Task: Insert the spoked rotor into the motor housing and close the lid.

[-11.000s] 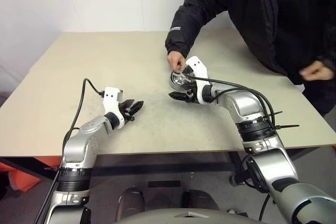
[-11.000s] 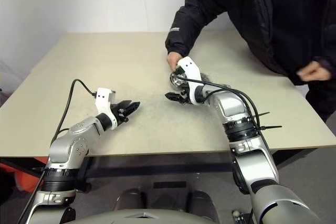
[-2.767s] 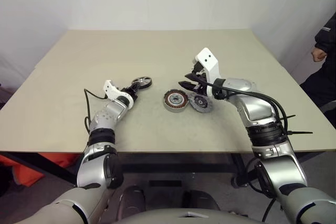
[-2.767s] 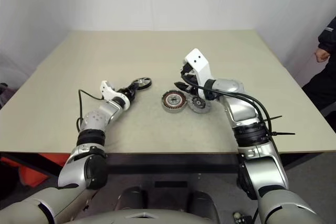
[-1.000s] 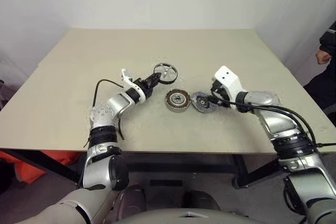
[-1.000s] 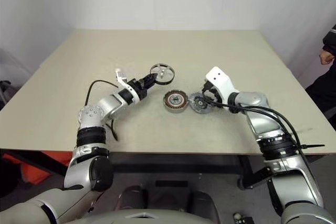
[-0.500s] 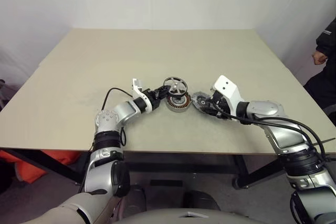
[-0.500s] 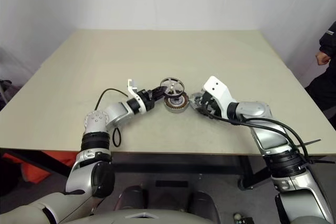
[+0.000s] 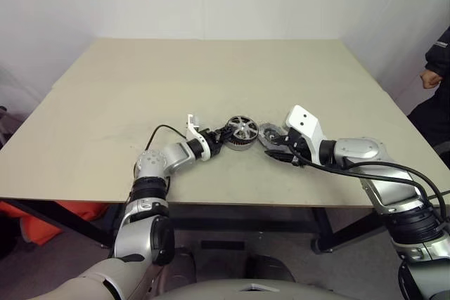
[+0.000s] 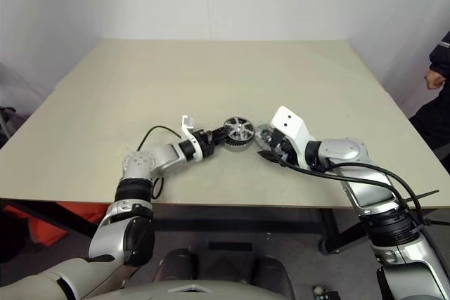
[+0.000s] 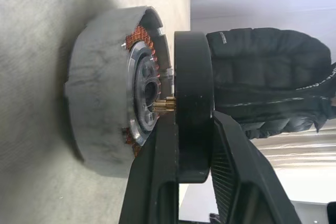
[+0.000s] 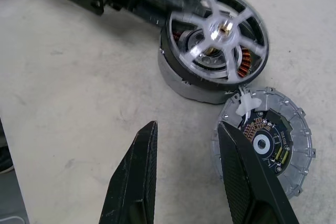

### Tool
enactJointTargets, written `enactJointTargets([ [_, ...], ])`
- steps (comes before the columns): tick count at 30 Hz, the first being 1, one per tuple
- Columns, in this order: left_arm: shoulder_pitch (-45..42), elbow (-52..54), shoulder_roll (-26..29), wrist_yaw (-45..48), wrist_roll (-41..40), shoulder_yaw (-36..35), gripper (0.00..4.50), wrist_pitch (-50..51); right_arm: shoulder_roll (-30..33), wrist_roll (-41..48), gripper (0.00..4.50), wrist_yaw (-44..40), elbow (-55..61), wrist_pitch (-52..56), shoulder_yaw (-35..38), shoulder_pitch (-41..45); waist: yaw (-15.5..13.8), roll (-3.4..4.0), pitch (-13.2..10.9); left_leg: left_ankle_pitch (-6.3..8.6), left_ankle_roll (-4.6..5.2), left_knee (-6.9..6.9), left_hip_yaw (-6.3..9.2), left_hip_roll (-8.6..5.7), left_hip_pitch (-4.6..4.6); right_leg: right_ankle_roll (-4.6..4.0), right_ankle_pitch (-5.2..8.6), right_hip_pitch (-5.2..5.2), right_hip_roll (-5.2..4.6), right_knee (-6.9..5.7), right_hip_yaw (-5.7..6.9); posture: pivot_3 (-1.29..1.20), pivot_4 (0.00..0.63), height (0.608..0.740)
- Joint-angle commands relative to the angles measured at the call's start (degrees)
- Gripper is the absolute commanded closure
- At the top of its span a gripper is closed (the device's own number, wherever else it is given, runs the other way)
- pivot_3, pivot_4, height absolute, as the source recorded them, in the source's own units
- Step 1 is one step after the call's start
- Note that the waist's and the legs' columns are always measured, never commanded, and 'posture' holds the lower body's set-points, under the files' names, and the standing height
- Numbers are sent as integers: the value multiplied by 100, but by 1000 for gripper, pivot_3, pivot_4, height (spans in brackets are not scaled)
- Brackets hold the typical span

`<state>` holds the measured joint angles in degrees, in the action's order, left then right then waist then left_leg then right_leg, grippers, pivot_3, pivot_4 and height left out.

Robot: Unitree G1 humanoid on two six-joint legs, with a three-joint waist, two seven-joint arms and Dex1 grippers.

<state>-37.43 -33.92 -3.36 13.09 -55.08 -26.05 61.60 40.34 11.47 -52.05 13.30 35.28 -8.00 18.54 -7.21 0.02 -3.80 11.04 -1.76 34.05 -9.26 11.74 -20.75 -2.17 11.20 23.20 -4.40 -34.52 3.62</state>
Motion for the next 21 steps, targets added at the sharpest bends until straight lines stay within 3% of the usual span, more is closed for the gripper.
enactJointTargets([
  [1, -144, -103, 10, 130, 99, 59, 3857, -111, 22, 87, 2467, 55, 233, -44, 148, 30, 0, 1, 0, 0, 0, 0, 0, -1, 0, 0, 0, 0, 0, 0, 0, 0, 0, 740],
  [21, 56, 145, -1, 153, 47, -137, 3857, -141, -25, 14, 2467, 47, 22, -138, -12, 213, 4, 1, 0, 1, 1, 0, 0, 0, 1, 1, 0, -2, -1, 1, 0, 0, 0, 740],
])
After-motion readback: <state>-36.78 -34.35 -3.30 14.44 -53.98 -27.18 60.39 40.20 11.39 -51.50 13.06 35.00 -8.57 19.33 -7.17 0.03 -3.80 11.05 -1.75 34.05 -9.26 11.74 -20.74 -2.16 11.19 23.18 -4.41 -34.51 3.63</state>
